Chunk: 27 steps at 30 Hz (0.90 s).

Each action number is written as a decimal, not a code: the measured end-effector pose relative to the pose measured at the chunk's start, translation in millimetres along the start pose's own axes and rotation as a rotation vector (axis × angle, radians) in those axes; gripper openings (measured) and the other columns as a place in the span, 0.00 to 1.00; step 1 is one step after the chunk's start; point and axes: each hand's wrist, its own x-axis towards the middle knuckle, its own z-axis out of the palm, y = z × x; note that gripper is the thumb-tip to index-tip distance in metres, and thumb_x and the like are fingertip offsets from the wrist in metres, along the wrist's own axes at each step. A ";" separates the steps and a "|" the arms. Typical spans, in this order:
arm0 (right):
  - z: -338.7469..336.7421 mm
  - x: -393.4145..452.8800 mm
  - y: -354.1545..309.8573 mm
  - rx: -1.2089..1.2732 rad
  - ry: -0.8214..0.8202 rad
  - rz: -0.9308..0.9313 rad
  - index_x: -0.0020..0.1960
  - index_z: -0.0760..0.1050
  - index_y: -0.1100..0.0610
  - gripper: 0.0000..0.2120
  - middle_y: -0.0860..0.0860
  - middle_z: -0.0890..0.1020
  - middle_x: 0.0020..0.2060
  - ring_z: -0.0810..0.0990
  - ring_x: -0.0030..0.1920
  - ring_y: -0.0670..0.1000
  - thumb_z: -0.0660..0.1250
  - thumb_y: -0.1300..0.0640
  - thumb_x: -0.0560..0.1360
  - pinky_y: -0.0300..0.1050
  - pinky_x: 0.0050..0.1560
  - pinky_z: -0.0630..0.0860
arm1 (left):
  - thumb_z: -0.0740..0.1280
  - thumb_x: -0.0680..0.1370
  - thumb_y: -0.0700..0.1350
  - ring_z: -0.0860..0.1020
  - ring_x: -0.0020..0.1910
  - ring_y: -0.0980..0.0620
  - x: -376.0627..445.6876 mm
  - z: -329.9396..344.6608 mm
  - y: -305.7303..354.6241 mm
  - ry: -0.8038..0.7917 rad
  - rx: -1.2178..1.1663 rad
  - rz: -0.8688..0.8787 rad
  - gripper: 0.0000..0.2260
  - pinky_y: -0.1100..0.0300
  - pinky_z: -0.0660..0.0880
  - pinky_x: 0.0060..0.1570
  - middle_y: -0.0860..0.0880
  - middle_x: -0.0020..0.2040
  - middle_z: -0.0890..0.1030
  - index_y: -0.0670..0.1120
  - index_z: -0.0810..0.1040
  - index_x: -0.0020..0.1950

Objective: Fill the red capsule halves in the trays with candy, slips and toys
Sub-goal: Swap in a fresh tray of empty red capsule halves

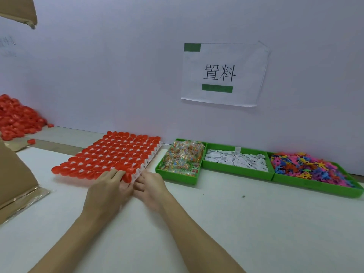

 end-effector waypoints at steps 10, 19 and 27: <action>1.7 -7.3 12.0 -0.160 0.021 -0.059 0.61 0.73 0.66 0.10 0.61 0.82 0.51 0.83 0.42 0.55 0.65 0.61 0.83 0.61 0.56 0.82 | 0.72 0.74 0.54 0.76 0.39 0.50 -17.6 -12.5 -2.9 0.037 -0.145 -0.005 0.13 0.61 0.72 0.35 0.52 0.42 0.79 0.45 0.79 0.48; 1.0 -18.5 9.9 -0.130 0.017 -0.057 0.65 0.73 0.67 0.13 0.64 0.84 0.56 0.86 0.46 0.57 0.63 0.61 0.84 0.54 0.49 0.85 | 0.77 0.75 0.40 0.76 0.35 0.55 -12.8 -17.4 7.8 0.089 -0.313 -0.328 0.06 0.69 0.70 0.34 0.51 0.43 0.80 0.43 0.88 0.51; -0.2 -21.3 10.0 -0.164 0.034 -0.043 0.66 0.74 0.67 0.13 0.63 0.83 0.59 0.85 0.57 0.63 0.62 0.62 0.84 0.62 0.59 0.81 | 0.78 0.73 0.41 0.77 0.43 0.48 -6.3 -18.2 10.0 0.053 -0.368 -0.491 0.06 0.57 0.71 0.40 0.48 0.47 0.77 0.45 0.83 0.43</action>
